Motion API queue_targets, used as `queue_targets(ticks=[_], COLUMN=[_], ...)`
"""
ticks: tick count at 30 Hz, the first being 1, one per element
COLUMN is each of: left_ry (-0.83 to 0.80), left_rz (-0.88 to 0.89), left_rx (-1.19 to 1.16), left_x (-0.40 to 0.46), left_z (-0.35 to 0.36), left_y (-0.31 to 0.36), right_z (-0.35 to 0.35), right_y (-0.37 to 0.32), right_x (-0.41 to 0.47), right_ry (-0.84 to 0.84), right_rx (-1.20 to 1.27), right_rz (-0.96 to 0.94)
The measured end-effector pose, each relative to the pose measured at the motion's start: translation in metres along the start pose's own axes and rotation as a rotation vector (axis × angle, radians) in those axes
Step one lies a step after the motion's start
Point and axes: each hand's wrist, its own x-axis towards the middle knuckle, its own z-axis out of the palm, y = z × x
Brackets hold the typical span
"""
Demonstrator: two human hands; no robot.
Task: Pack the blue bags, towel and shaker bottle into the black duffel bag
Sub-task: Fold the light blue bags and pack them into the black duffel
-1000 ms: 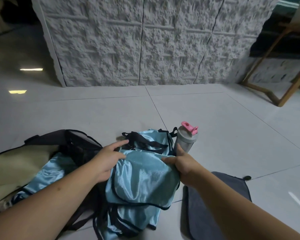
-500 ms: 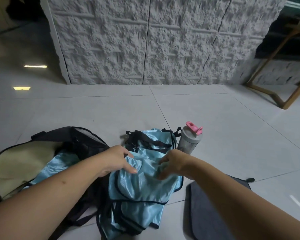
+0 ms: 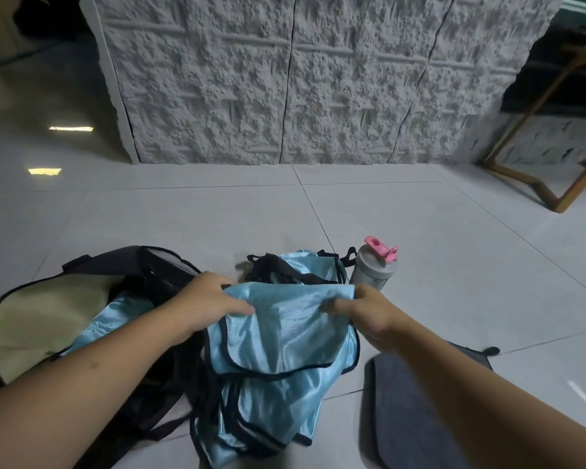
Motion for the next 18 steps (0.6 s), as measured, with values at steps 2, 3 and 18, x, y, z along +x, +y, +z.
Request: queue_targets(ticks=[2, 3, 18], left_ry=[-0.059, -0.077, -0.018], left_rz=[-0.048, -0.075, -0.161], left_rx=[-0.243, -0.339, -0.696], left_x=[-0.003, -0.004, -0.045], left_z=[-0.002, -0.002, -0.058], left_y=[-0.008, -0.011, -0.046], right_z=[0.0, 0.002, 0.071], right_y=[0.005, 0.006, -0.043], right_x=[0.001, 0.001, 0.024], right_ry=[0.012, 0.038, -0.065], right_rx=[0.184, 0.223, 0.132], right_rz=[0.024, 0.036, 0.182])
